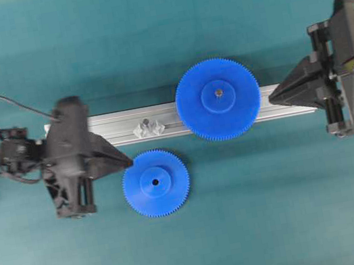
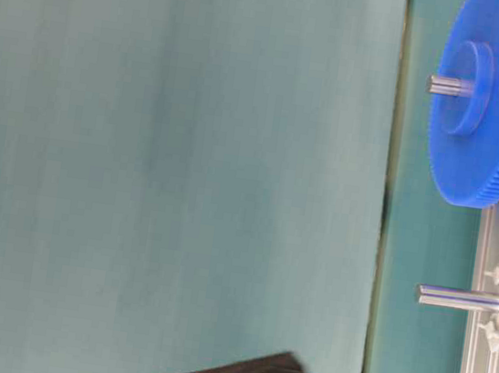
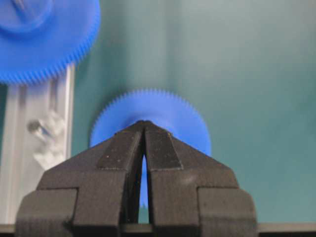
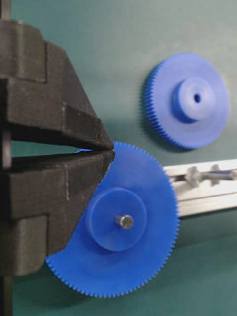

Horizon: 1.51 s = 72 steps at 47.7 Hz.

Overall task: Insert the small gear onto the shaft.
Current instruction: 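Move the left gripper toward the small blue gear on the table, then lower the left gripper over the small blue gear and close on its hub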

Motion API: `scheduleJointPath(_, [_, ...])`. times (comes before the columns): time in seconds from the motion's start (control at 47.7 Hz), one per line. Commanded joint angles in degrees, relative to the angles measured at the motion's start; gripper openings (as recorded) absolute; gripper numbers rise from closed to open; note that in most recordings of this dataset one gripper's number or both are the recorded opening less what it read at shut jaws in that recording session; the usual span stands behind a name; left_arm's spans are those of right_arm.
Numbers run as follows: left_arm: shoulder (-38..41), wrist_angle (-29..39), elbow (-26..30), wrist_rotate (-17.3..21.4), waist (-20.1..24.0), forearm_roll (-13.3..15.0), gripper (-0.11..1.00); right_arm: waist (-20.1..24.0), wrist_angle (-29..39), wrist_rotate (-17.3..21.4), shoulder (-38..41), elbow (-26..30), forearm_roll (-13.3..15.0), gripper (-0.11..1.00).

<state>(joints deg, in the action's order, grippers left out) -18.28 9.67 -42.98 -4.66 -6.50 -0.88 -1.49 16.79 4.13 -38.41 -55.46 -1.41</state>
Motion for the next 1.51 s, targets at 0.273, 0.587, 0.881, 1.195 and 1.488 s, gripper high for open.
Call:
scheduleJointPath(0.273, [6.86,6.33,7.21,-0.62,-0.79,-0.18,0.14,-0.79,2.02,0.09,2.37,2.64,0.09,0.14])
scheduleJointPath(0.587, [12.3,8.7,9.67,-4.39,-1.14,-0.18,0.9,-1.14,2.02,0.18,2.9,2.99,0.09,0.14])
scheduleJointPath(0.881, [19.16,13.45,13.1,-5.62,-1.14,-0.18,0.93,-1.14,1.85,0.26,3.43,2.99,0.09,0.14])
scheduleJointPath(1.195, [23.2,13.71,15.03,-5.62,-1.14,-0.18,0.93,-1.14,1.76,0.26,3.52,2.81,0.09,0.14])
scheduleJointPath(1.488, [24.87,14.68,15.73,-5.71,-1.14,-0.18,0.93,-1.14,1.58,0.26,3.43,2.81,0.09,0.14])
